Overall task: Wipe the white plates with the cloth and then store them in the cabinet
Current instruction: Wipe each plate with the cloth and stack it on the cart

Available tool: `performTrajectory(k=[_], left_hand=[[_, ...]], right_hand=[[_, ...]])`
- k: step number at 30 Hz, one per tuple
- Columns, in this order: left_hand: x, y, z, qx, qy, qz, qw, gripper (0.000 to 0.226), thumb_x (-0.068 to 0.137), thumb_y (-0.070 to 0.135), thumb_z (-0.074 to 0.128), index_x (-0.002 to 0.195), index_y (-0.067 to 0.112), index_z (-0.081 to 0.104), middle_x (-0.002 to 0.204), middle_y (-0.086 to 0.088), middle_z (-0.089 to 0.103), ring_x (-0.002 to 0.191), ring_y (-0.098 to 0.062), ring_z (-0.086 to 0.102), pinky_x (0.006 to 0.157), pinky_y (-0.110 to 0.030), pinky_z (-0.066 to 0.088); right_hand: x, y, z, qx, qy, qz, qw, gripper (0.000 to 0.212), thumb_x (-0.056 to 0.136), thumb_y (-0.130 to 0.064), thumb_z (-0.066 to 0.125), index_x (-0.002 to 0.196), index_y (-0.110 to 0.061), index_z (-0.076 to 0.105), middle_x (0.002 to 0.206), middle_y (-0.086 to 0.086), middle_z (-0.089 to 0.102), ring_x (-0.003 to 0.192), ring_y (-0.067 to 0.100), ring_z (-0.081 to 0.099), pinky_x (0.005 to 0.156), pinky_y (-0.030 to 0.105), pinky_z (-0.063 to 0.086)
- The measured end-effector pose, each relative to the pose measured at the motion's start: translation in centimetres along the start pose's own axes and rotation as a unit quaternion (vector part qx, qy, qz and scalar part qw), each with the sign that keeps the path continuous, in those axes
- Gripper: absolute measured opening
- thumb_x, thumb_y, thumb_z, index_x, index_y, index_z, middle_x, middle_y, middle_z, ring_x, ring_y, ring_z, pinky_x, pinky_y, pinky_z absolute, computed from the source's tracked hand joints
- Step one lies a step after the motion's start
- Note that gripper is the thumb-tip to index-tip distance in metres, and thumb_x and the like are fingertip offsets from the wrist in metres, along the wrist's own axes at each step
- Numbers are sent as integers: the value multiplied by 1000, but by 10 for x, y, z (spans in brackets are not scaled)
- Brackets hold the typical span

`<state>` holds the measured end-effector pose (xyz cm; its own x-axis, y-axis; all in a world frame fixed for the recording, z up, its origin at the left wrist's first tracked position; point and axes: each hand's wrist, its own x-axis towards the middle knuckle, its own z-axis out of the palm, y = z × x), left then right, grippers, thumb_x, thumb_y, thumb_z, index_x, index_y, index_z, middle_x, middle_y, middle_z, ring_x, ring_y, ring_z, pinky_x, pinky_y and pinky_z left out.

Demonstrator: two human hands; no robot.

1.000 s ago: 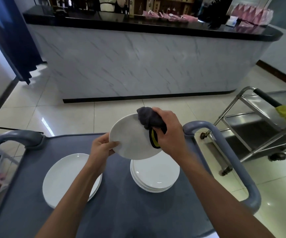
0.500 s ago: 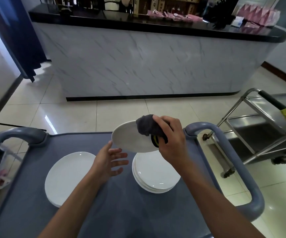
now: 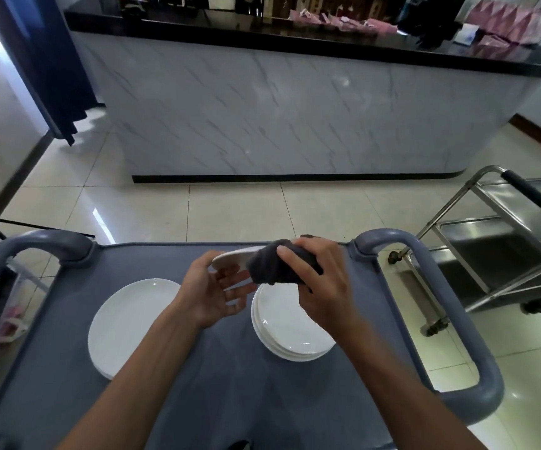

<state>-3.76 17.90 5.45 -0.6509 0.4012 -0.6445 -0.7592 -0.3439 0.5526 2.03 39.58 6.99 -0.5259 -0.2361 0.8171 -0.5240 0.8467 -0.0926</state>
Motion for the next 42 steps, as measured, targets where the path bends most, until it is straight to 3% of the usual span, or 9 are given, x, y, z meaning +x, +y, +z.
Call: performTrajectory(k=[2,4,8,14,18,23,32,39,42], left_hand=[[1,-1,4,-24,-12,21,999,27,72,22,60,90,5,70,88,-14,74,79,-34,74,77,-40,57],[4,-2,7,-60,-18,35,997,22,82,12,53,90,-4,66,83,-19,73,74,-33,75,67,-41,61],[12,-5,5,-114,5,62,992,25,96,-1,46,112,-16,57,96,-23,74,79,-29,76,61,-34,62],[17,-15,9,18,-18,157,987,33,99,-4,48,131,-3,54,125,-22,67,105,-34,69,72,-38,63],[15,-24,18,55,-15,186,981,32,100,0,49,131,3,57,120,-24,68,94,-36,70,67,-42,62],[12,-42,25,132,-8,231,964,27,100,2,53,122,10,66,112,-17,74,98,-37,72,79,-50,61],[4,-48,19,199,-41,251,946,33,98,4,59,125,21,66,113,-12,75,103,-32,71,74,-43,60],[4,-56,23,199,-69,257,943,33,98,5,60,126,21,66,115,-14,73,105,-35,70,75,-44,59],[4,-59,24,190,-67,267,942,33,98,5,60,127,20,66,117,-16,72,107,-36,69,77,-49,59]], right_hand=[[-11,1,0,0,-3,-8,1000,48,90,7,61,131,-17,59,125,12,56,107,37,59,87,50,47],[-23,4,-1,-4,-9,-14,1000,56,86,9,67,133,-20,58,128,9,54,114,33,55,91,50,46],[-48,10,-9,13,-52,-6,999,60,83,15,64,132,-19,60,131,10,55,121,30,53,103,54,40],[-67,5,-18,82,-133,94,983,49,95,4,55,140,-15,54,139,10,51,130,28,50,104,49,44],[-58,-8,-13,111,-153,202,961,52,93,1,58,142,-18,53,146,4,48,133,22,48,107,43,44],[-48,-17,-3,124,-174,248,945,41,95,-4,57,135,-16,60,149,6,46,132,27,48,106,46,45],[-25,-19,10,110,-100,353,924,40,96,0,57,132,-16,64,143,4,51,131,24,45,109,43,42],[2,-16,9,82,-123,251,957,37,97,-19,47,128,-19,67,136,3,57,124,26,50,102,48,44],[8,-10,10,77,-140,242,957,38,95,-16,48,128,-22,67,136,2,58,123,26,51,99,50,44]])
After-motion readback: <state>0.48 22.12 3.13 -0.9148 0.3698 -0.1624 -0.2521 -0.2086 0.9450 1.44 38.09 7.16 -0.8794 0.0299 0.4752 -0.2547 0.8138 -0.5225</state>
